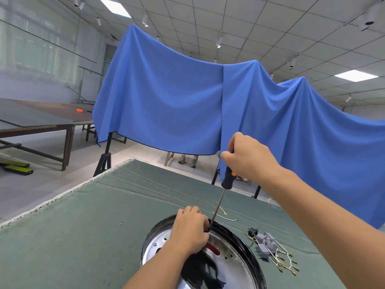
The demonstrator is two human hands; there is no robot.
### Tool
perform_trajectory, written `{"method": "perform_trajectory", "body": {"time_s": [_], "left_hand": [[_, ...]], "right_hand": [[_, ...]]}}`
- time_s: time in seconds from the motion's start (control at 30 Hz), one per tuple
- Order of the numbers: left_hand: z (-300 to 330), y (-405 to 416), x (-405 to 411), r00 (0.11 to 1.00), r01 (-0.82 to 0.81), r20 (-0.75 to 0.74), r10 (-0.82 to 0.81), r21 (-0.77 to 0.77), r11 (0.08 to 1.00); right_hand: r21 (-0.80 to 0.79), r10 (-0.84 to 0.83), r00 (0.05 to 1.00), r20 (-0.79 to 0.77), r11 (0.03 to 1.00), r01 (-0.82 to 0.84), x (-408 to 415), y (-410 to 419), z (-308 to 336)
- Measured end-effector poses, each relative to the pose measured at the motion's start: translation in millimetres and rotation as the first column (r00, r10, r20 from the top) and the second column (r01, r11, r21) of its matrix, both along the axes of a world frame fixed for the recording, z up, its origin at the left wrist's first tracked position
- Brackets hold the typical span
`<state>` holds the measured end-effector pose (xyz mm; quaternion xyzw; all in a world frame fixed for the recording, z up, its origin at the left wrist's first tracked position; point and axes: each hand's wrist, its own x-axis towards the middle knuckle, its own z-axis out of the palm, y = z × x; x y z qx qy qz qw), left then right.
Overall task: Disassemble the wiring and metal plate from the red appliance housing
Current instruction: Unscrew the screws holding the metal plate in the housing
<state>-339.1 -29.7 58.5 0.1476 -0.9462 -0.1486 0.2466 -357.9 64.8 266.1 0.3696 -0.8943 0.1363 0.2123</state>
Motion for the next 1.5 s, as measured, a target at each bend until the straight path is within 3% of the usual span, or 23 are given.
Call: {"method": "perform_trajectory", "body": {"time_s": [0.1, 0.2, 0.47, 0.73, 1.03, 1.17, 1.27, 1.4, 1.5], "left_hand": [[1.0, 0.7, -1.8, 1.000, -0.014, 0.013, 0.014, -0.028, 0.999], [1.8, 0.4, -3.8, 0.999, -0.035, 0.033, 0.037, -0.052, 0.998], [1.5, 2.3, -7.3, 0.998, -0.062, 0.026, 0.063, -0.060, 0.996], [4.6, 3.0, -5.7, 0.998, -0.053, -0.033, 0.055, 0.048, 0.997], [12.0, 2.6, -2.7, 0.973, -0.093, -0.160, 0.164, 0.378, 0.921], [12.9, -4.3, 0.8, 0.919, -0.143, -0.324, 0.226, 0.260, 0.955], [14.3, -9.9, 3.5, 0.886, -0.136, -0.385, 0.257, 0.314, 0.939], [20.3, -10.1, 6.0, 0.831, -0.101, -0.440, 0.342, 0.485, 0.869], [27.5, -7.4, 7.9, 0.827, -0.014, -0.431, 0.361, 0.626, 0.780]], "right_hand": [[0.007, 0.031, 0.999, 0.044, 0.999, -0.031, 4.7, 1.7, 1.3], [0.036, 0.015, 0.999, -0.049, 0.999, -0.013, 5.8, 2.4, -4.7], [-0.080, 0.093, 0.960, -0.265, 0.990, -0.118, 10.8, 6.9, -5.2], [-0.359, 0.037, 0.917, -0.398, 0.913, -0.193, 8.1, 23.9, -2.5], [-0.395, 0.101, 0.986, -0.134, 0.907, -0.147, -6.3, 34.1, -84.5], [-0.470, 0.106, 0.994, 0.016, 0.879, -0.087, -6.8, 34.9, -123.0], [-0.514, 0.114, 0.988, 0.105, 0.857, -0.045, -4.4, 27.5, -140.6], [-0.541, 0.154, 0.964, 0.215, 0.841, -0.014, 4.2, 16.6, -157.8], [-0.447, 0.157, 0.943, 0.292, 0.894, -0.010, 5.6, 11.2, -171.4]]}}
